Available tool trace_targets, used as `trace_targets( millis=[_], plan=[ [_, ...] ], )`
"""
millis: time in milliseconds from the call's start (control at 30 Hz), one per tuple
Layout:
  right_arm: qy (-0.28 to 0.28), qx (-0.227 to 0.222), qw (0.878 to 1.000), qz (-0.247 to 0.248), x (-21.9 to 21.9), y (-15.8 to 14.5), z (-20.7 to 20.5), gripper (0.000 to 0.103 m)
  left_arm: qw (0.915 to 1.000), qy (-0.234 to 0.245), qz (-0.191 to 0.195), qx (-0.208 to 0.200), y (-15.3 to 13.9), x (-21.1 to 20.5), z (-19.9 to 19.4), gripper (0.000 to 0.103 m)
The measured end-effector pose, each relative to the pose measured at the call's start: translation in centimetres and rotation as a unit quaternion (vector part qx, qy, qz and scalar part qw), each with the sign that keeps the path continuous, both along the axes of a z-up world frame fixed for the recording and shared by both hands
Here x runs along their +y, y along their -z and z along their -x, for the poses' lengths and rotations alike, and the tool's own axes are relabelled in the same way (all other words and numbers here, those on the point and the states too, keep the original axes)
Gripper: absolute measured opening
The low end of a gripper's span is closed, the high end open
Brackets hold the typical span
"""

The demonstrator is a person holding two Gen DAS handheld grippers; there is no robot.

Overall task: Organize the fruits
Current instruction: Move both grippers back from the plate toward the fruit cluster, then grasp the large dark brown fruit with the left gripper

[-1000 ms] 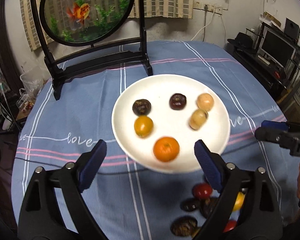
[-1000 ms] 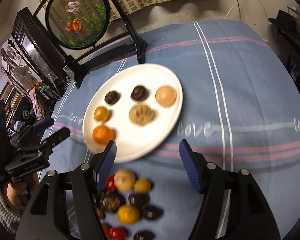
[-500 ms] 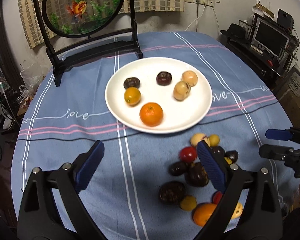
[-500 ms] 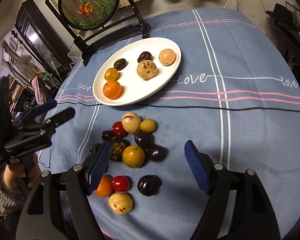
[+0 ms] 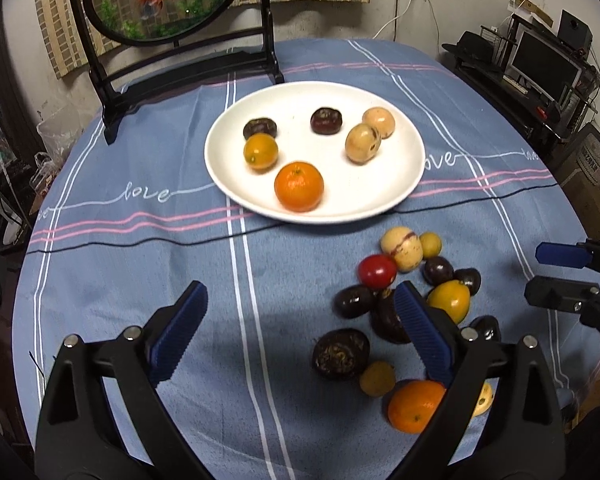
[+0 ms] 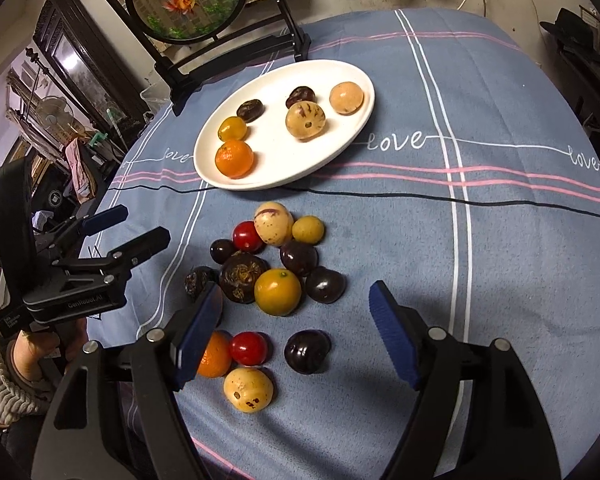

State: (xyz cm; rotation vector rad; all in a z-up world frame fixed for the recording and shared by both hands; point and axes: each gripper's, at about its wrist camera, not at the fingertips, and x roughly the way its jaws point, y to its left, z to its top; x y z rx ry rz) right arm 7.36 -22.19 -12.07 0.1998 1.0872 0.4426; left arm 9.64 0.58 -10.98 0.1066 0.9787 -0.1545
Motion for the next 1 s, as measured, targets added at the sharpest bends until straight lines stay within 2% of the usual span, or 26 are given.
trace_targets(
  millis=[333, 433, 667, 833, 1000],
  plan=[
    [0.006, 0.012, 1.000, 0.004, -0.1, 0.6, -0.1, 0.077, 0.9996, -0.005, 0.000, 0.027, 2.0, 0.7, 0.3, 0.096],
    [0.008, 0.014, 1.000, 0.005, -0.2, 0.6, -0.1, 0.077, 0.9994, -0.002, 0.008, 0.035, 2.6, 1.0, 0.6, 0.096],
    [0.019, 0.024, 1.000, 0.005, -0.7, 1.2, -0.1, 0.077, 0.9968, 0.009, 0.055, 0.057, 3.7, 1.8, 1.1, 0.096],
    [0.025, 0.028, 0.999, 0.006, -1.0, 1.4, -0.2, 0.077, 0.9964, 0.022, 0.047, 0.067, 4.4, 1.0, 1.0, 0.096],
    [0.032, 0.033, 0.999, 0.008, -1.4, 1.6, -0.1, 0.077, 0.9942, 0.020, 0.060, 0.087, 5.6, 1.3, 0.6, 0.096]
  ],
)
